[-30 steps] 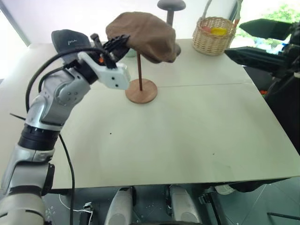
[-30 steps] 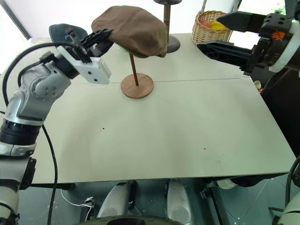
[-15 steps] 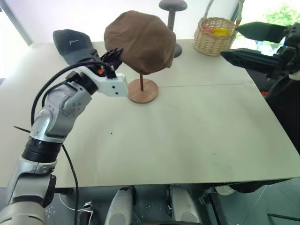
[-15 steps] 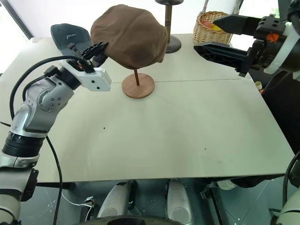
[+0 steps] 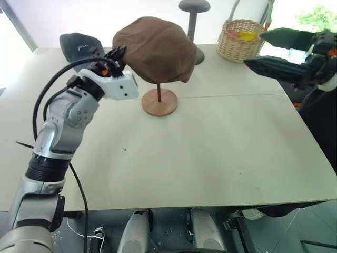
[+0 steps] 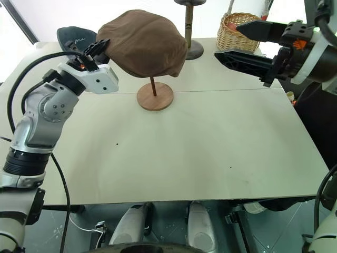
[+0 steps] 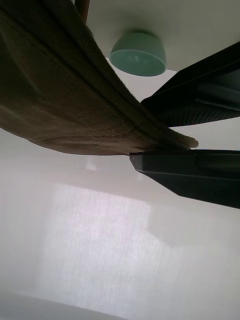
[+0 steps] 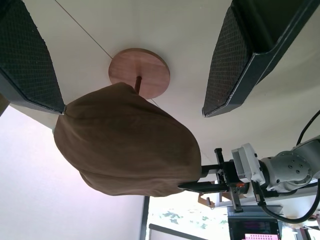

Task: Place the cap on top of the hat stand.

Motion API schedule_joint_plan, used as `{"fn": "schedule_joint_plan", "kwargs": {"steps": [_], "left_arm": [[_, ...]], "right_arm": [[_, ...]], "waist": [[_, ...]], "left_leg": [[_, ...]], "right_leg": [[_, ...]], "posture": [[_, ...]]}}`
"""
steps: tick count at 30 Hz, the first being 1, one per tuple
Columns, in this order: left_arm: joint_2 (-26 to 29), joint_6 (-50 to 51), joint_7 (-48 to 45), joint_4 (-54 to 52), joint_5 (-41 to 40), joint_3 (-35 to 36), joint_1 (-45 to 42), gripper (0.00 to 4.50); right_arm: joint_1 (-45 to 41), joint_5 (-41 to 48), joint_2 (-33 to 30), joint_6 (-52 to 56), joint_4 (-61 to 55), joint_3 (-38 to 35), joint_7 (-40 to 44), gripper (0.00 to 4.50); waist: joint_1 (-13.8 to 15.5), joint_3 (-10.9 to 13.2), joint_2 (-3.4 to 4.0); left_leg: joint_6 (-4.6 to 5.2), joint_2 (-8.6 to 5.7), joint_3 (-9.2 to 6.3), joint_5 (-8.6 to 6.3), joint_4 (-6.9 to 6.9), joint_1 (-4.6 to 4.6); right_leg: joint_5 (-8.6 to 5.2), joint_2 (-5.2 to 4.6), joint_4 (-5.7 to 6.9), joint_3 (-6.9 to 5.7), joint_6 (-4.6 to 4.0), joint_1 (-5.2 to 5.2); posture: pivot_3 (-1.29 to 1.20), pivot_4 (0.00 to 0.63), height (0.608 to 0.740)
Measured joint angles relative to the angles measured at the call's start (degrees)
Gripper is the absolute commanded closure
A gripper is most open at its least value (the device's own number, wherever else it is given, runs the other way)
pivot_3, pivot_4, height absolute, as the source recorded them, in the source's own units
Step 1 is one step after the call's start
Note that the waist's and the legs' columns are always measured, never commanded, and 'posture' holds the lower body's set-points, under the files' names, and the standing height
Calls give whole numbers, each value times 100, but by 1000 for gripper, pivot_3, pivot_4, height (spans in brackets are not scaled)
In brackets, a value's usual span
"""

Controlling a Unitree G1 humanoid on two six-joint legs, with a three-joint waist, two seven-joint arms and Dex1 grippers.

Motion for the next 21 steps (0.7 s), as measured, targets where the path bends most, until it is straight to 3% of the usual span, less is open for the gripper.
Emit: {"fn": "schedule_joint_plan", "kwargs": {"steps": [1, 4, 9, 16, 21], "left_arm": [[-10, 38, 0, -1, -1, 0, 0, 3785], [-12, 80, 0, -1, -8, 2, 0, 2975], [-11, 99, 0, -1, -55, 2, -5, 530], [118, 215, -192, -64, -209, 142, 171, 530], [597, 256, -690, -417, -631, 611, 829, 530]], "right_arm": [[0, -1, 3, 0, 0, 7, -3, 0], [0, -3, 17, -1, 0, 8, -16, 0], [-2, -1, 33, -1, 0, 8, -43, 0], [-4, -36, 32, -30, 1, 28, -6, 0], [40, -336, 4, -205, 58, 190, 222, 0]], "waist": [[-1, 0, 0], [-1, 0, 0], [-1, 0, 0], [-22, 0, 0], [-20, 0, 0]], "left_leg": [[0, 0, 0, 0, 0, 0], [0, 0, 0, 0, 0, 0], [0, 0, 0, 0, -1, 0], [0, 0, 0, 0, -2, 2], [0, 2, -1, 0, -5, 4]], "right_leg": [[0, 0, 0, 0, 0, 0], [0, 0, 0, 0, 0, 0], [0, 0, 0, 0, 0, 0], [0, 0, 0, 0, 0, 0], [-1, 2, 0, 0, -2, 0]], "posture": [[0, 150, 740], [0, 150, 740], [0, 150, 740], [0, 150, 740], [0, 150, 740]]}}
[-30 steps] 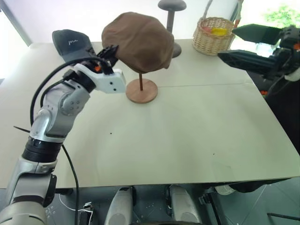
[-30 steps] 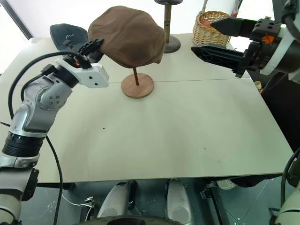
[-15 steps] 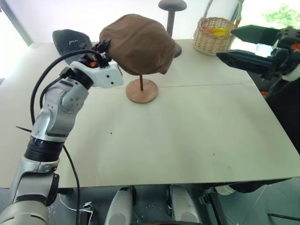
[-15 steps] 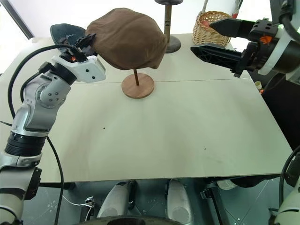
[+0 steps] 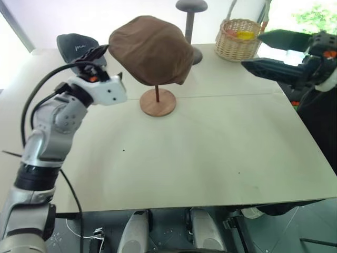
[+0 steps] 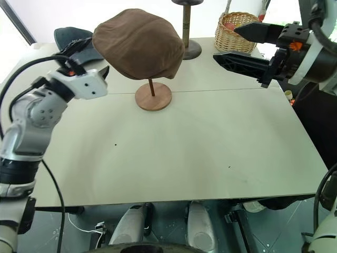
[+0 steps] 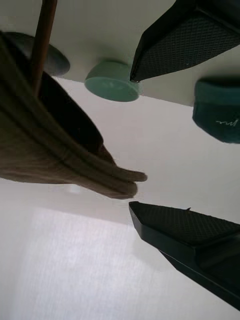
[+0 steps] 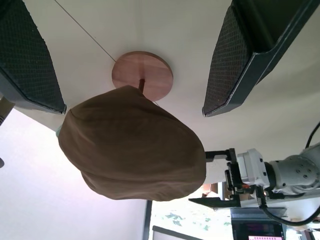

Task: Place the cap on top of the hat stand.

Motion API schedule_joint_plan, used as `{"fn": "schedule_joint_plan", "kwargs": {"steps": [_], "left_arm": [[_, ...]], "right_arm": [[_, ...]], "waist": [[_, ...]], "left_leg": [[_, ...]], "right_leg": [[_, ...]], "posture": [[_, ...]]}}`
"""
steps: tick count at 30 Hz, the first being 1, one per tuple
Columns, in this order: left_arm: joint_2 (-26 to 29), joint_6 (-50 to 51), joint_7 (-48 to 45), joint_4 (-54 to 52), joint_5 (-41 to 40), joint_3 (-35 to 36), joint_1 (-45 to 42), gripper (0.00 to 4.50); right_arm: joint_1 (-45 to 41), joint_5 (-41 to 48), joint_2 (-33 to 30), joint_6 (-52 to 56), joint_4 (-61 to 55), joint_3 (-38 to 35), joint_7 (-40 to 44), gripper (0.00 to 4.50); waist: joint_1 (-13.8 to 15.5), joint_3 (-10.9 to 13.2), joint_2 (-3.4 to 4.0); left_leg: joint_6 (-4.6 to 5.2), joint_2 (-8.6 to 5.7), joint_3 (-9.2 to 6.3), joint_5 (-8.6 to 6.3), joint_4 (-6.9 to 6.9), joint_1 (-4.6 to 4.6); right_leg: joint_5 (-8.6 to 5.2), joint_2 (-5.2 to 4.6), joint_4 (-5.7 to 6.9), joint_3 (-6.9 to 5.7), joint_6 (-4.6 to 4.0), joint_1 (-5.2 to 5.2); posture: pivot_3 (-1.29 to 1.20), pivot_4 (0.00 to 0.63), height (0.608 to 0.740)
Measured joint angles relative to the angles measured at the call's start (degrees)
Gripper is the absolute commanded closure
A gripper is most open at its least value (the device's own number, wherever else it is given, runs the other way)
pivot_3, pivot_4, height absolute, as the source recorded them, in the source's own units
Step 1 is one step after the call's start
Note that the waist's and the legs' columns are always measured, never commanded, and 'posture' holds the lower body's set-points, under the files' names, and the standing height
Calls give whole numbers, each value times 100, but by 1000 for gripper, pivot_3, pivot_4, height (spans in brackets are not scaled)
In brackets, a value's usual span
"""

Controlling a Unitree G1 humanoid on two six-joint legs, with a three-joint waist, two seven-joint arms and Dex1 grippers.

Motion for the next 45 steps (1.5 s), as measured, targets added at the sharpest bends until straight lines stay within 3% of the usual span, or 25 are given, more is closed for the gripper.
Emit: {"fn": "schedule_joint_plan", "kwargs": {"steps": [6, 9, 12, 17, 22, 26, 32, 45], "left_arm": [[324, 696, -1227, -557, -1689, 1004, 516, 530], [829, 1921, -2437, -568, -3282, 1688, 543, 530], [1675, 3788, -3641, -345, -4979, 2334, 426, 530], [2692, 5568, -4932, 277, -6613, 2585, 26, 530], [3248, 5932, -5546, 781, -7095, 2549, -180, 530], [3339, 5885, -5771, 1030, -7115, 2186, -411, 530], [3382, 5789, -5989, 1214, -7107, 1579, -982, 530], [3351, 5666, -6055, 1481, -6969, 1003, -1787, 530]], "right_arm": [[119, -708, -12, -564, 107, 565, 393, 0], [109, -1226, 184, -995, 89, 969, 407, 0], [64, -1570, 581, -1200, -65, 1320, 260, 0], [-29, -2125, 1264, -1488, -616, 1825, -175, 0], [-28, -3015, 2051, -1877, -846, 2488, -811, 0], [-26, -4017, 2683, -2619, -784, 3303, -1161, 0], [195, -6074, 3106, -4552, 53, 4066, -1933, 0], [69, -8778, 4088, -6637, 1984, 4624, -3541, 0]], "waist": [[10, 0, 0], [-26, 1, 1], [-64, 4, 3], [-56, 5, 3], [-54, 5, 3], [-44, 5, 2], [-43, -2, -12], [-190, -1, -19]], "left_leg": [[0, 0, 1, 0, 5, -2], [-1, 4, 1, 0, 3, 0], [0, 10, 0, 0, -2, 1], [-1, 21, -6, 0, -4, -1], [-1, 26, 0, 0, -5, 1], [-1, 34, -1, 0, -5, -2], [-1, 36, -1, 0, -4, -6], [-1, 58, -4, 0, -7, -4]], "right_leg": [[-9, -2, -3, 0, -19, 1], [-10, 5, -3, 0, -22, -2], [-10, 13, -1, 0, -21, -6], [-11, 25, 0, -1, -22, -9], [-10, 29, -1, 0, -32, -12], [-9, 40, 0, 0, -34, -15], [-8, 45, -1, 0, -34, -17], [-3, 69, 4, 2, -41, -22]], "posture": [[0, 150, 740], [0, 150, 740], [0, 150, 740], [0, 150, 740], [0, 150, 740], [0, 150, 740], [0, 150, 740], [0, 150, 740]]}}
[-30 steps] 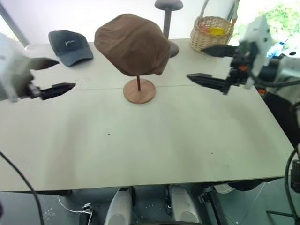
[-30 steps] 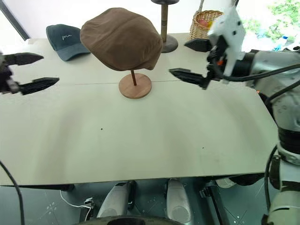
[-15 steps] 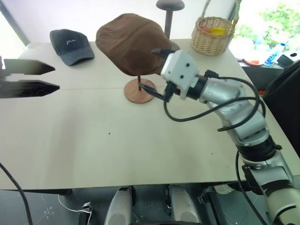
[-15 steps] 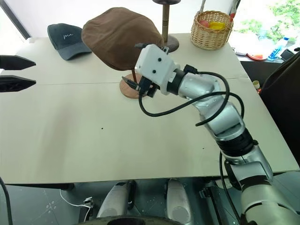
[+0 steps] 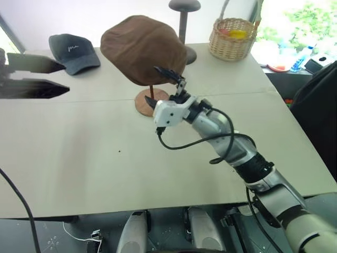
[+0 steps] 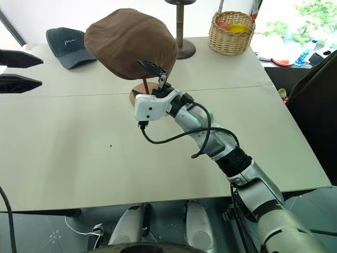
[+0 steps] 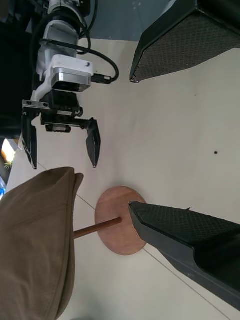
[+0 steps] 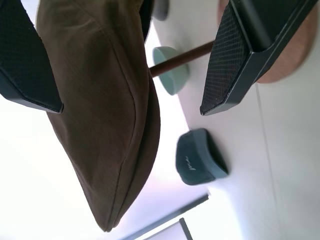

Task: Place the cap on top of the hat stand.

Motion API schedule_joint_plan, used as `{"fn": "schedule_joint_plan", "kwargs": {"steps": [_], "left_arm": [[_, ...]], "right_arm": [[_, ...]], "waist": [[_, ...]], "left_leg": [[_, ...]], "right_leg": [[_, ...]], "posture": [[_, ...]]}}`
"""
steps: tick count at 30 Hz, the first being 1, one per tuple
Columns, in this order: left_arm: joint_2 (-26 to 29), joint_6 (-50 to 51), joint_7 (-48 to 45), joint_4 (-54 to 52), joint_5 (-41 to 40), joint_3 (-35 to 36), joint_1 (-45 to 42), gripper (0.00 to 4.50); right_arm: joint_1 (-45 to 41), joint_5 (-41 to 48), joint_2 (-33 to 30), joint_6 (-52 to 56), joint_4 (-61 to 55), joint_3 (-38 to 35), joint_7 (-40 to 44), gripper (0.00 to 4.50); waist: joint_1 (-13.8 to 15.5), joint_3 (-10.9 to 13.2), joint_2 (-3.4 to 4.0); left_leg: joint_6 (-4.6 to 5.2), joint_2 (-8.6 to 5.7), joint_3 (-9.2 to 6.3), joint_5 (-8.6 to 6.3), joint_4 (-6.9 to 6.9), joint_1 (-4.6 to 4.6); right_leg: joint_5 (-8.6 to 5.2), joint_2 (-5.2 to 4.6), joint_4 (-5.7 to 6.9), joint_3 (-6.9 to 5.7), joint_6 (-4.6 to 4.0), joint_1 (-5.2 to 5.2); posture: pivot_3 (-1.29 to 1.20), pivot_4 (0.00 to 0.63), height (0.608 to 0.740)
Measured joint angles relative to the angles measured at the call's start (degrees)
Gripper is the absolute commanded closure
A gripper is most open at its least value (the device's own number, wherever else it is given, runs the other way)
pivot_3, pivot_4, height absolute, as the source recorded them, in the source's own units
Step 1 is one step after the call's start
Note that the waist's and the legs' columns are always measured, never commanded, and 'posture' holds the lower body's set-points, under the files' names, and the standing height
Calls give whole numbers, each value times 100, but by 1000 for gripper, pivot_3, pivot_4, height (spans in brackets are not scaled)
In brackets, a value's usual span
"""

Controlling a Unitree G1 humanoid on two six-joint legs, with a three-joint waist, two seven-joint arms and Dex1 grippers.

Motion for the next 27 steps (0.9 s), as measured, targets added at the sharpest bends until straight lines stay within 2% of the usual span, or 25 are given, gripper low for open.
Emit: {"fn": "schedule_joint_plan", "kwargs": {"steps": [6, 12, 13, 14, 16, 20, 24, 27], "left_arm": [[-17, -10, 50, 3, 30, -48, -48, 530], [-22, -14, 104, 3, 52, -45, -1, 530], [-26, -14, 108, 2, 52, -45, -1, 466], [-26, -15, 120, 3, 54, -44, -1, 466], [-47, -19, 168, 3, 55, -43, -2, 466], [-59, -51, 215, 2, 58, -37, -1, 466], [-124, -89, 249, 3, 58, -28, -2, 466], [-157, -115, 281, 3, 61, -28, -2, 466]], "right_arm": [[-479, -675, 350, -299, 1150, 32, -728, 0], [-722, -895, 677, -425, 1817, 29, -1171, 0], [-747, -900, 705, -445, 1846, 28, -1210, 529], [-766, -905, 724, -463, 1859, 26, -1253, 792], [-816, -926, 734, -525, 1863, 20, -1324, 1659], [-840, -1041, 684, -596, 1818, -51, -1426, 3781], [-921, -1126, 524, -673, 1768, -131, -1459, 3781], [-959, -1125, 476, -775, 1720, -190, -1453, 4446]], "waist": [[-2, 0, 0], [-5, 1, -3], [-4, 1, -3], [0, 1, -3], [3, 1, -3], [3, 1, -4], [-1, 1, -4], [-3, 1, -4]], "left_leg": [[0, 4, 0, 0, -3, 1], [0, 4, -2, 0, -4, 1], [0, 4, -2, 0, -5, 1], [0, 4, -2, 0, -5, 1], [0, 4, -2, 0, -4, 1], [0, 5, -2, 0, -3, 1], [0, 5, -2, 0, -4, 1], [0, 5, -2, 0, -4, 1]], "right_leg": [[0, 5, 3, 0, -1, -2], [1, 6, 3, 0, 1, -2], [1, 6, 3, 0, 1, -2], [2, 6, 3, 0, 2, -2], [2, 5, 3, 0, 2, -2], [2, 6, 4, 0, 2, -2], [2, 6, 5, 0, 2, -2], [3, 7, 5, 0, 4, -2]], "posture": [[0, 150, 740], [0, 150, 740], [0, 150, 740], [0, 150, 740], [0, 150, 740], [0, 150, 740], [0, 150, 740], [0, 150, 740]]}}
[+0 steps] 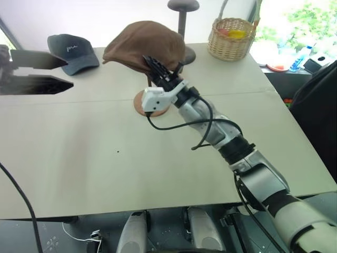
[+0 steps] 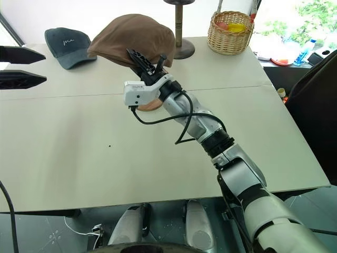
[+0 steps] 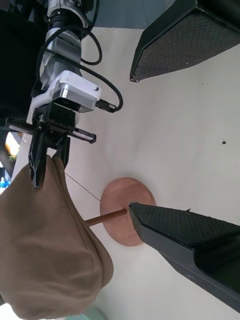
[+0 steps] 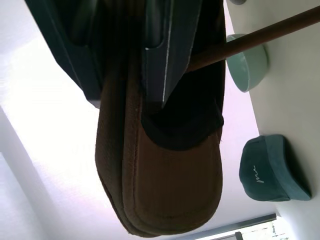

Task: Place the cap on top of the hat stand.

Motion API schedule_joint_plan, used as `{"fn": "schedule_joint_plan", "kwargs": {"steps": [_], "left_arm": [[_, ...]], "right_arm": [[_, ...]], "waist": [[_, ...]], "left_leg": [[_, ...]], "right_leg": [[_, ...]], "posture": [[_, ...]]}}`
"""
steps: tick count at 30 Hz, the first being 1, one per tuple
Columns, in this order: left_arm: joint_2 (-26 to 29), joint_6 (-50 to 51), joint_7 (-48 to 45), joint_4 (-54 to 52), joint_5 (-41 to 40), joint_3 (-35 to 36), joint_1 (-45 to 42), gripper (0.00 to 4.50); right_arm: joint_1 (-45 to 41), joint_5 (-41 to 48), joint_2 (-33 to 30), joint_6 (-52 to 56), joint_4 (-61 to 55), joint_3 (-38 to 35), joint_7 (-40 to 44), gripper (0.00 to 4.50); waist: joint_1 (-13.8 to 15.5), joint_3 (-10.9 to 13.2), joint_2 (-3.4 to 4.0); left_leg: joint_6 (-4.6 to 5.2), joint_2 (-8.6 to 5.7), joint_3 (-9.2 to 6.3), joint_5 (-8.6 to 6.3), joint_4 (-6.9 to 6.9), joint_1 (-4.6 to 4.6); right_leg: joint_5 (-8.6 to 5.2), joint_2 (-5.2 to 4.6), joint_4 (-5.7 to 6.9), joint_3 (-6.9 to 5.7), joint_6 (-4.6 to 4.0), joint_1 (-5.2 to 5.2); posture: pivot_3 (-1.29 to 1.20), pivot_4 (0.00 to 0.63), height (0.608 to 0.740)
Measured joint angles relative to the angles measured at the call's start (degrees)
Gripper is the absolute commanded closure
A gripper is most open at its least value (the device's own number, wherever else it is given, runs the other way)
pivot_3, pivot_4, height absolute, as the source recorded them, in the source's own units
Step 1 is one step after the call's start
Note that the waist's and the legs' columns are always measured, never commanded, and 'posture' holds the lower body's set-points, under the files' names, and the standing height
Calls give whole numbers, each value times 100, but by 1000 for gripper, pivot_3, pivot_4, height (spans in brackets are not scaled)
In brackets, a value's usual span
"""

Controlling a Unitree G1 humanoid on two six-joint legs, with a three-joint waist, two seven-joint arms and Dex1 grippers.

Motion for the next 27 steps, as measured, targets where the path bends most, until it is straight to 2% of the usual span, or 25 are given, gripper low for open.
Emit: {"fn": "schedule_joint_plan", "kwargs": {"steps": [7, 13, 18, 27], "left_arm": [[-76, -59, 48, 10, 13, 5, 0, 466], [-126, -65, 167, 185, 9, 160, -6, 466], [-124, -71, 219, 222, 4, 250, -5, 466], [-72, 88, 392, 163, -62, 556, 62, 466]], "right_arm": [[-218, 154, -328, -414, -15, -115, 253, 4446], [-834, 969, -674, -1528, 251, -466, 741, 4446], [-1226, 1479, -780, -2573, 1325, -505, 1161, 4446], [-1677, 1633, -739, -4240, 3163, -482, 1437, 4446]], "waist": [[4, 1, 1], [-8, 2, 0], [-36, 2, 0], [-132, 3, 1]], "left_leg": [[0, 0, 0, 0, 0, 0], [0, 1, 0, 0, -2, 1], [0, 1, 1, 0, -3, 3], [0, 1, 1, 0, -10, 4]], "right_leg": [[0, 0, 0, 0, 1, 0], [4, 0, -1, 0, 8, 0], [4, 0, -1, 0, 6, 2], [5, 0, -1, 1, 9, 1]], "posture": [[0, 150, 740], [0, 150, 740], [0, 150, 740], [0, 150, 740]]}}
